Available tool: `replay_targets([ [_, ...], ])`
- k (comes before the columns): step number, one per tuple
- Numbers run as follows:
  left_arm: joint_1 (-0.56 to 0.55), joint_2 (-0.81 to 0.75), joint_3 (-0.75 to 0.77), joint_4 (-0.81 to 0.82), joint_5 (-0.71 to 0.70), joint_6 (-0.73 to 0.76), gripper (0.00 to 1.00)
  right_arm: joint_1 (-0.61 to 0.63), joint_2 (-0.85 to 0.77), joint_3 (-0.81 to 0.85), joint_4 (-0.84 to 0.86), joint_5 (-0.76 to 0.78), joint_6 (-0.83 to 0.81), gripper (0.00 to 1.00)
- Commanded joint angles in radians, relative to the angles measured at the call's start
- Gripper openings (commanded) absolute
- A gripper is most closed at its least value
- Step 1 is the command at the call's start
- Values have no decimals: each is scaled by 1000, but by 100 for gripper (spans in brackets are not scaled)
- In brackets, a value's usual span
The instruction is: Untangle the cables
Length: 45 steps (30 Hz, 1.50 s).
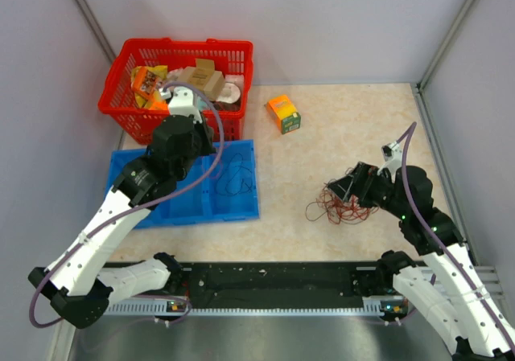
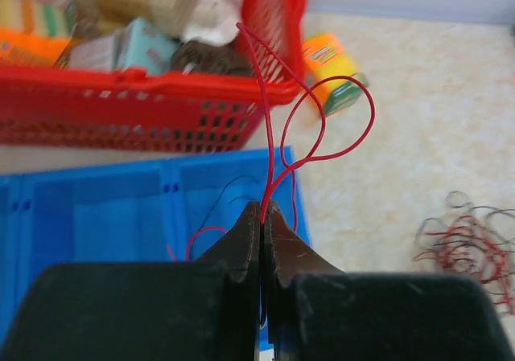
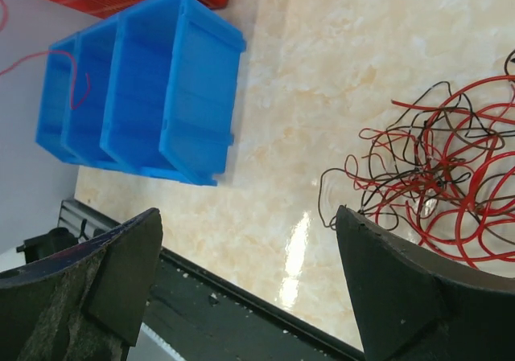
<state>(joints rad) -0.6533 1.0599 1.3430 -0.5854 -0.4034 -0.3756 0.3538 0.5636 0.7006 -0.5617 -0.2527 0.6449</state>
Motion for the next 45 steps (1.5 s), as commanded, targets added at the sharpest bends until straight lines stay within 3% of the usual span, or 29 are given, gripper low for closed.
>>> replay_targets([
  [1,52,5,-126,-80,-159,-51,0,11,-13,30,3,46,-71,87],
  [8,198,-93,-306,-25,-275,-163,0,10,-33,7,0,46,-56,87],
  [12,199,-142,-329,-60,-421,-217,0,10,-39,8,-6,55,-50,87],
  [16,201,-199,-329,-33,-462,-163,0,11,-37,14,-12,62,-53,87],
  [22,210,-221,-346,33,-379,-89,0,10,-22,19,-9,66,-54,87],
  [24,228,-198,-378,50,-284,-126,0,11,-36,14,-10,69,-42,87],
  [28,247,-137,-433,18,-229,-274,0,10,-47,28,-39,90,-28,85],
  [35,281,-66,-541,-45,-252,-468,0,10,-67,48,-109,150,-54,85],
  [36,281,-72,-544,-71,-255,-495,3,10,-65,50,-122,162,-51,85],
  [38,281,-112,-553,-88,-233,-505,42,11,-50,50,-165,217,-25,85],
  [40,281,-176,-545,-87,-171,-468,67,11,-22,43,-219,313,16,86],
  [42,279,-248,-519,-64,-59,-392,98,10,-2,36,-251,364,39,87],
  [45,274,-322,-504,10,120,-307,98,10,5,30,-291,417,76,88],
])
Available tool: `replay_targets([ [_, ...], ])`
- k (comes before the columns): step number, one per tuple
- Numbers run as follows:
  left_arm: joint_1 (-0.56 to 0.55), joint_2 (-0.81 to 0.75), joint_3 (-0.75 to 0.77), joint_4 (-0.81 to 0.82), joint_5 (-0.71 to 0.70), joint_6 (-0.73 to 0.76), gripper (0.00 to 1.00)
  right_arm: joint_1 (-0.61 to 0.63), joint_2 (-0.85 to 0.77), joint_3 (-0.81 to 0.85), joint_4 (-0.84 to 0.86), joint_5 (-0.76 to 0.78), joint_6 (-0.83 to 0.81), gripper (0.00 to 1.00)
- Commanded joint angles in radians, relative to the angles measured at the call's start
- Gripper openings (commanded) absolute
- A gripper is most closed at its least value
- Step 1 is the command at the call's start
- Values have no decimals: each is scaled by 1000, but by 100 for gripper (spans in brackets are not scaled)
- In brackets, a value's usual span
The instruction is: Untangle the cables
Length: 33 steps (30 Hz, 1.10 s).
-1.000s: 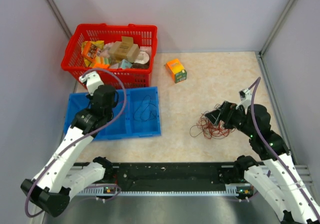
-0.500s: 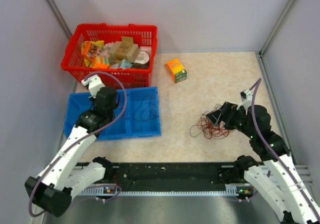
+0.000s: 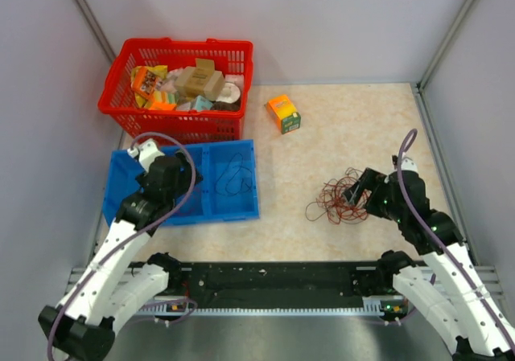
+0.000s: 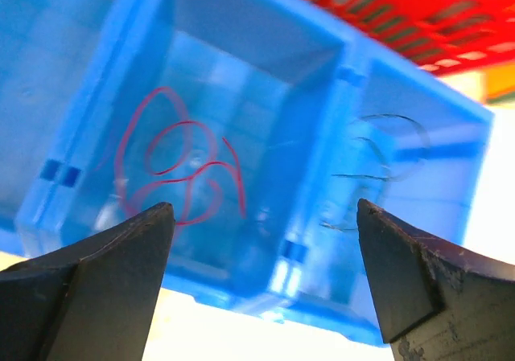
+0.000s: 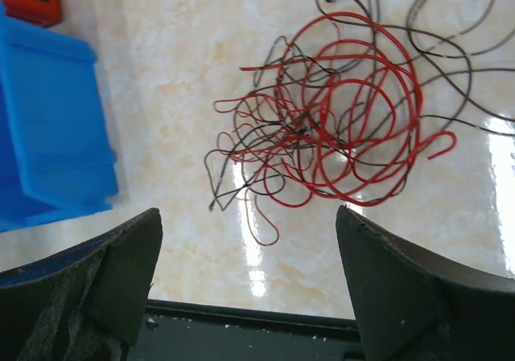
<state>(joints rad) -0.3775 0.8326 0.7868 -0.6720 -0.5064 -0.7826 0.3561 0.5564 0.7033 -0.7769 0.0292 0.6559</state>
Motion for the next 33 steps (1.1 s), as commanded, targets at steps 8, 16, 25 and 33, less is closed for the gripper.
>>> replay_targets([
  [8,-412,72,58,538,448,273,88,-34,-10,-10,-104,225,194,83],
  [16,-620,661,429,597,765,379,95,-258,-64,-157,-33,-23,163,75],
  [25,-670,934,575,526,735,433,86,-305,-131,-294,97,-172,270,66],
  [33,-687,1085,689,497,747,402,63,-305,-153,-392,212,-176,284,64],
])
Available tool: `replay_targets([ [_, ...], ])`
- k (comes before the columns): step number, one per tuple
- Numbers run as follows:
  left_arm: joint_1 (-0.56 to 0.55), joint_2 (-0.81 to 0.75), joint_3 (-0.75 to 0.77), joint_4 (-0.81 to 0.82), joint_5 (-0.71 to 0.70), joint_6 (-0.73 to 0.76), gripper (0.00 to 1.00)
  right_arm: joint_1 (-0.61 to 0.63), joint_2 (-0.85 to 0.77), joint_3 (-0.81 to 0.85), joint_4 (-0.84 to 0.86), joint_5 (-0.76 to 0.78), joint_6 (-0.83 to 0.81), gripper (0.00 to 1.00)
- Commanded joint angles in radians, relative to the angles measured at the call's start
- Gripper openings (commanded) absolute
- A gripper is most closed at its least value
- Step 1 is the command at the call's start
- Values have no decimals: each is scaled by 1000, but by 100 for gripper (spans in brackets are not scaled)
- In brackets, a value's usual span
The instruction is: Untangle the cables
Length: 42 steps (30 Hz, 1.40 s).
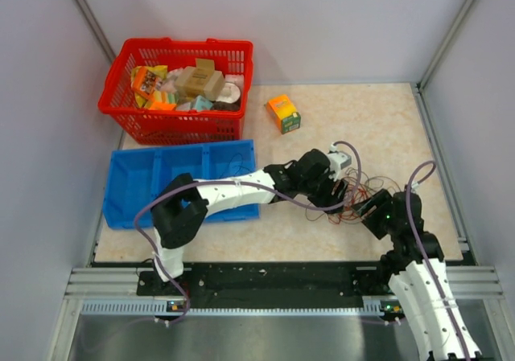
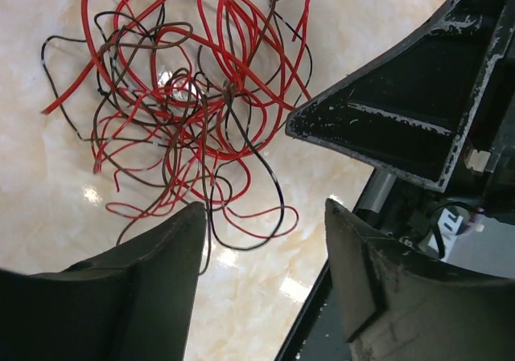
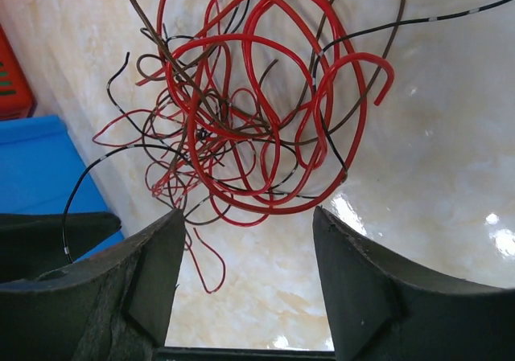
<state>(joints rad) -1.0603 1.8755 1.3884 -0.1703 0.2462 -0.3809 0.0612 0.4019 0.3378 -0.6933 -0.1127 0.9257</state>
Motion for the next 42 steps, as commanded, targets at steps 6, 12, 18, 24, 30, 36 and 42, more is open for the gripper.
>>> replay_targets([
  [6,-3,11,168,-112,-142,54,0,-11,81,-57,302,-93,-79,63],
  [12,-12,-188,178,-141,-22,71,0,-11,277,-91,532,-33,-18,56],
  [18,-18,-338,250,-194,62,63,0,-11,540,-71,680,79,61,8],
  [24,-23,-547,363,-275,-120,166,0,-57,566,-10,604,203,65,1],
  [30,-23,-708,435,-308,-340,244,0,-135,584,92,551,220,-46,25],
  [36,-24,-681,488,-305,-256,206,0,-127,548,210,488,120,-262,50],
  [42,-23,-608,532,-307,-231,197,0,125,451,339,405,-94,-330,69],
])
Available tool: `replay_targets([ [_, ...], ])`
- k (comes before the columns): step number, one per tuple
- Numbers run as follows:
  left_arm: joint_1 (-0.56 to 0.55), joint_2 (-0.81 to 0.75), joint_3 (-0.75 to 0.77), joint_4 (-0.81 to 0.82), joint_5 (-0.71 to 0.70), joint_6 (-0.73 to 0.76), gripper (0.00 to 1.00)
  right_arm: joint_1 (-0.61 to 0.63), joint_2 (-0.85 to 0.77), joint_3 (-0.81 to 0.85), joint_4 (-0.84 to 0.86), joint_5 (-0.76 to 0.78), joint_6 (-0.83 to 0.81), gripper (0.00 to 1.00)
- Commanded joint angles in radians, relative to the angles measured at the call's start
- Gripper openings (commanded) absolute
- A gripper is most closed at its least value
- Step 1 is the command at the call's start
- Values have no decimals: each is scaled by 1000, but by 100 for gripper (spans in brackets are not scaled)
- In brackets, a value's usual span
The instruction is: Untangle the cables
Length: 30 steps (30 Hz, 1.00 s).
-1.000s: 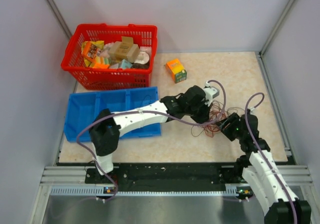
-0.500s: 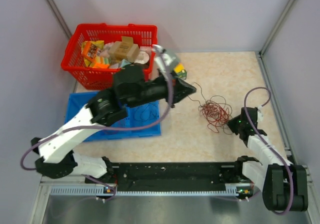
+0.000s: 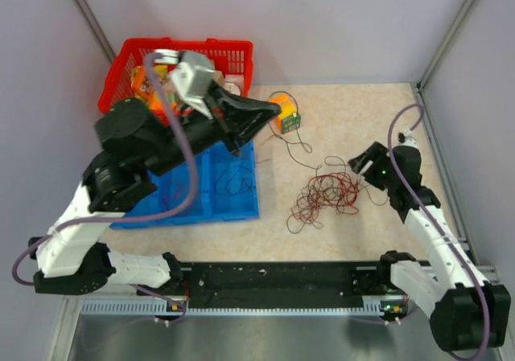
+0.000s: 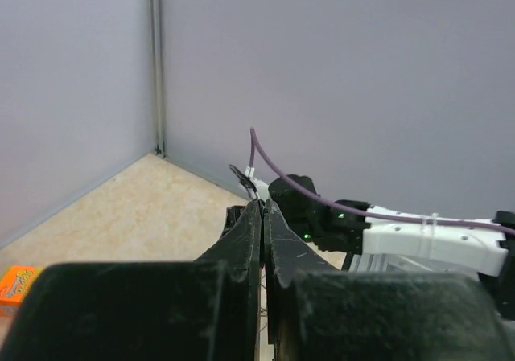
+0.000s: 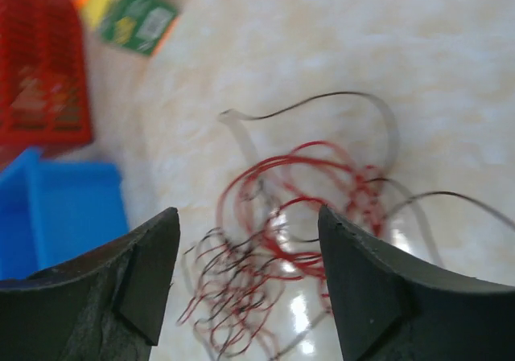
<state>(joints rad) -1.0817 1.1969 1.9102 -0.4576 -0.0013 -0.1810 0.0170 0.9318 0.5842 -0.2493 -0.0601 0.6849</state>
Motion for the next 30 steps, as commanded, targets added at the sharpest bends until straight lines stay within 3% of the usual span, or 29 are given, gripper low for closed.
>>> replay_targets([
  [1,-1,70,12,-19,11,-2,0,225,-105,97,-51,-118,-87,72],
  [3,-1,61,10,-18,-48,3,0,312,-154,71,-21,-87,-52,77],
  [6,0,23,18,-4,-69,14,0,334,-179,-6,157,-262,-27,82],
  [8,-1,18,56,-24,-74,15,0,334,-200,-18,159,-291,-82,83],
  [10,-1,18,95,-52,-78,17,0,334,-247,-29,117,-221,-120,90],
  [14,0,1,110,-58,-155,38,0,334,-326,-47,151,-352,-128,90],
  [19,0,4,87,-30,-167,44,0,337,-444,9,150,-391,-226,90],
  [24,0,3,96,-36,-218,61,0,336,-364,137,78,-449,-261,91],
  [30,0,-7,85,-33,-207,60,0,397,-295,80,339,-650,-213,91],
])
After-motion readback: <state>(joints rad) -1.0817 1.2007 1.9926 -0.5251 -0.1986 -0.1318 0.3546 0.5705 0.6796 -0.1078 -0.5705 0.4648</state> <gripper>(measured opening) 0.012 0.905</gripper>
